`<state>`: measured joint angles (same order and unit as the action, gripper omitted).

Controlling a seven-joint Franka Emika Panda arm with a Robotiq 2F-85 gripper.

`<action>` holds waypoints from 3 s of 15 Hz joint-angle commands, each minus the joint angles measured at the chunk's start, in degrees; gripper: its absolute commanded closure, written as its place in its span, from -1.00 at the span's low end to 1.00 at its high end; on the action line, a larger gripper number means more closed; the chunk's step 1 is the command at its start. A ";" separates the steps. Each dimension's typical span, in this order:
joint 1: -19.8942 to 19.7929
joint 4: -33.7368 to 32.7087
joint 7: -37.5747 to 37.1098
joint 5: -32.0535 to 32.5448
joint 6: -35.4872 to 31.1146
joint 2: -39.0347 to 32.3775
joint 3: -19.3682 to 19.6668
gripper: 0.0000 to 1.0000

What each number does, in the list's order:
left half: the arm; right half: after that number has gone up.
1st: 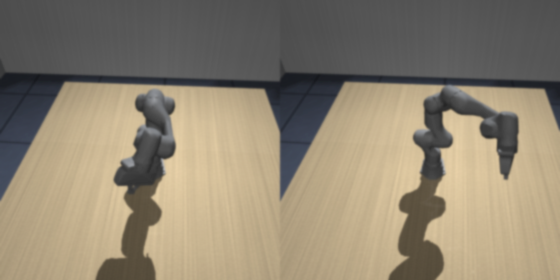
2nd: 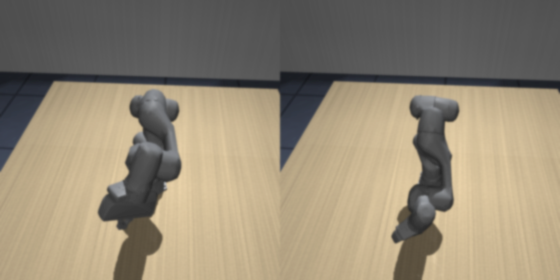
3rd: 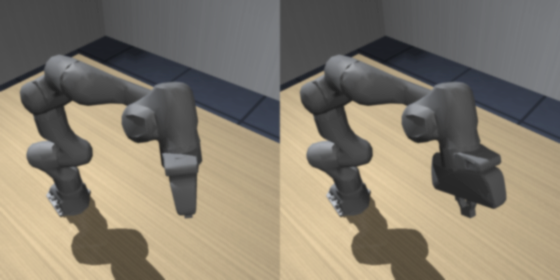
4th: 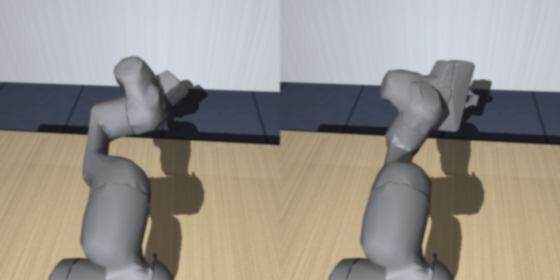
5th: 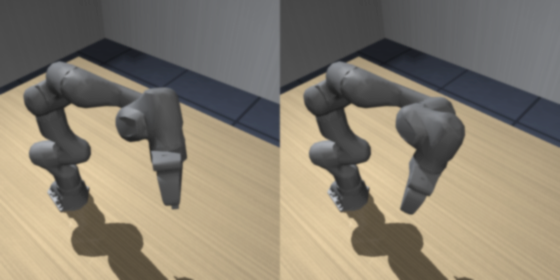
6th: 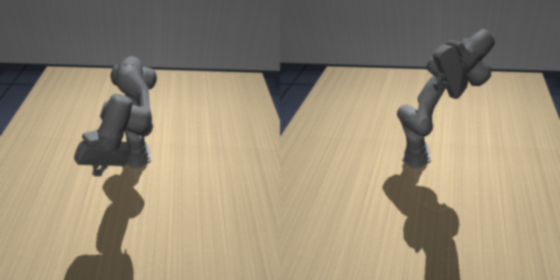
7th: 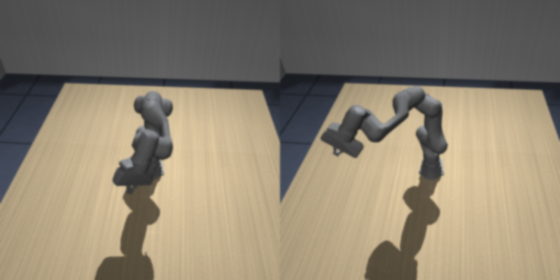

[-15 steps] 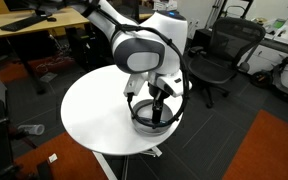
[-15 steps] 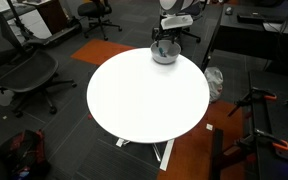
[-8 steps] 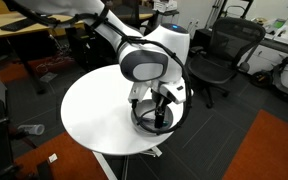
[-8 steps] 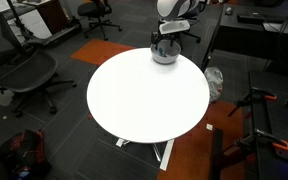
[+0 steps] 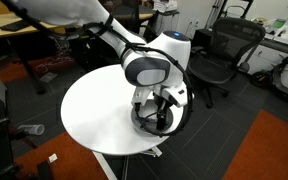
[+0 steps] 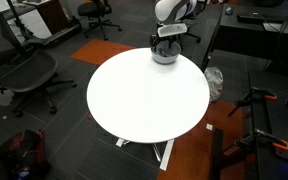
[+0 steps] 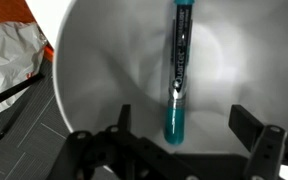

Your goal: Take the marker out of the grey bowl

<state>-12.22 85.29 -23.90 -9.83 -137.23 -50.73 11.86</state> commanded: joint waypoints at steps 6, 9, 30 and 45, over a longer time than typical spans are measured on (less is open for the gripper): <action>-1.40 -3.25 1.47 -1.28 2.54 -2.01 -1.54 -0.24; -1.40 -3.67 1.42 -1.39 2.91 -1.89 -1.63 0.23; 6.52 12.94 -1.03 6.22 -0.40 17.66 3.48 0.90; 14.50 15.68 -0.03 12.67 2.14 22.57 -2.04 0.90</action>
<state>1.60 100.46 -24.13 2.20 -136.39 -29.04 11.43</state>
